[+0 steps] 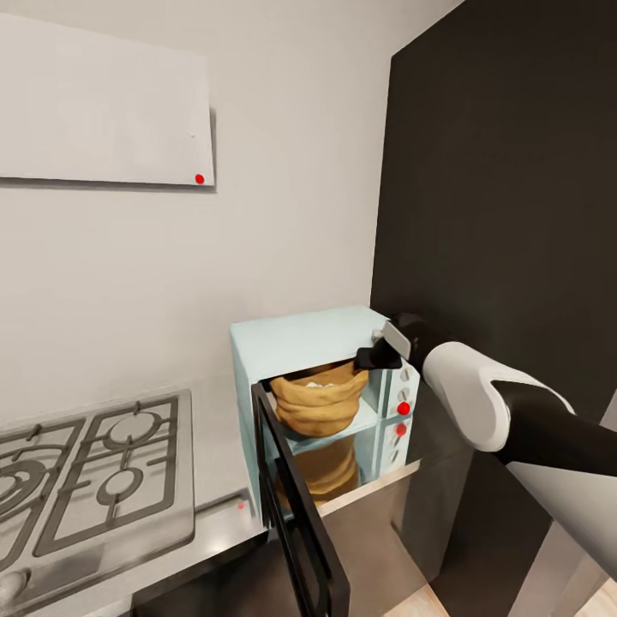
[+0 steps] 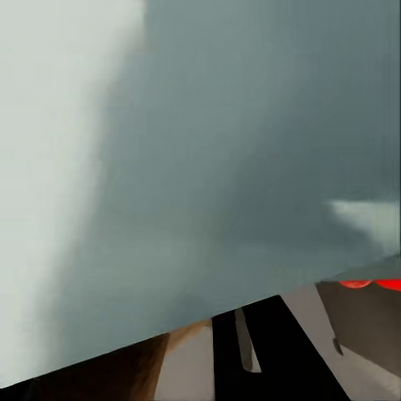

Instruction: In the kitchen, take the popcorn bag from the countertop, put it into the microwave, and heat it until the popcorn is cooked so the cooked popcorn ends up inside the bag.

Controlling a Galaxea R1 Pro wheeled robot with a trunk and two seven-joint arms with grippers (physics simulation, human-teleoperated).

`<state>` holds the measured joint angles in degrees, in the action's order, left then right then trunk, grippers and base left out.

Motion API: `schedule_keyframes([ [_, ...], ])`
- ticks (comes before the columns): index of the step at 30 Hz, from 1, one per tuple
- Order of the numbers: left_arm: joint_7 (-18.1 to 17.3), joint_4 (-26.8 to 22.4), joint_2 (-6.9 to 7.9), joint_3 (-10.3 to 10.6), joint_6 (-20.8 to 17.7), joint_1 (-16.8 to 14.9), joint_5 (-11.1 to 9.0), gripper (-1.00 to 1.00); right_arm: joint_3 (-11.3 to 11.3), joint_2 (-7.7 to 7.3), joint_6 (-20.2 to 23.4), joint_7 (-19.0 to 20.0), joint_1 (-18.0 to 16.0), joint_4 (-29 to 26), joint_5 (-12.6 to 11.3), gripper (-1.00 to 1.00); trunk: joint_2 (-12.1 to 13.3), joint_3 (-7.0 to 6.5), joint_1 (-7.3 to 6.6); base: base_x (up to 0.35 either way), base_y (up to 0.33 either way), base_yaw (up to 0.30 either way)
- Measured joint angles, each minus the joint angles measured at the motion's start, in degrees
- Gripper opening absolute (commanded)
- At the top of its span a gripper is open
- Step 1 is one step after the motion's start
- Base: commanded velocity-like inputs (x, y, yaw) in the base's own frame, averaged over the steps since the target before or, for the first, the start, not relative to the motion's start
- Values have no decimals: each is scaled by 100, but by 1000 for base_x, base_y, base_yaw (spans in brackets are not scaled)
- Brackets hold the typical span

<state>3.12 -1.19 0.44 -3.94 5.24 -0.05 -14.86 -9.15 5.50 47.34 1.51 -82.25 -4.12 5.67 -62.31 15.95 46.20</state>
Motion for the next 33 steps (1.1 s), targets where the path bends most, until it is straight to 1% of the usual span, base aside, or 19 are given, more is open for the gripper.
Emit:
schedule_keyframes([
  [3, -7, -1, 1, 13, 2, 0, 20, 100, 83, -20, -63, -8, -3, 43, -167, -100, 0, -1, 1, -53, 0, 0],
  [7, -10, -2, -1, 30, 8, 2, 36, 100, 44, -18, -195, -4, -61, 1, -200, -100, 0, -2, 94, -174, 0, 0],
  [10, -14, -1, 1, 19, 9, 5, 28, 100, -1, -22, -290, -10, -22, -31, -257, -100, 0, -2, 98, -21, 0, 0],
  [14, -18, -1, 1, 17, 9, 4, 28, 100, 37, -24, -326, -18, -40, 0, -310, -100, -1, -2, 105, -55, 0, 0],
  [15, -19, 1, 1, 18, 10, 2, 24, 100, -346, -24, -321, -1, -17, -71, 39, -100, 3, -1, 116, -213, 0, 0],
  [17, -19, 1, -1, 18, 10, 3, 20, 100, -268, -27, -324, -5, -3, -108, 153, -100, 3, -1, 118, -251, 0, 0],
  [19, -19, 1, 1, 17, 10, 2, 19, 100, -236, -33, -320, -6, -3, -125, 212, -100, 3, 0, 117, -173, 0, 0],
  [24, -18, 1, 1, 10, 8, 2, 17, 100, -207, -30, -316, -10, -2, -137, 236, -100, 2, 0, 115, -23, 0, 0],
  [30, -18, 0, 1, 9, 1, 1, 9, 100, -150, 12, -311, -20, -2, -161, 270, -100, 2, 0, 115, 0, 0, 0],
  [33, -14, -1, 1, 3, 1, 0, 9, 100, -124, 36, -393, -51, -3, -133, 253, -100, 2, -1, 115, 0, 0, 0],
])
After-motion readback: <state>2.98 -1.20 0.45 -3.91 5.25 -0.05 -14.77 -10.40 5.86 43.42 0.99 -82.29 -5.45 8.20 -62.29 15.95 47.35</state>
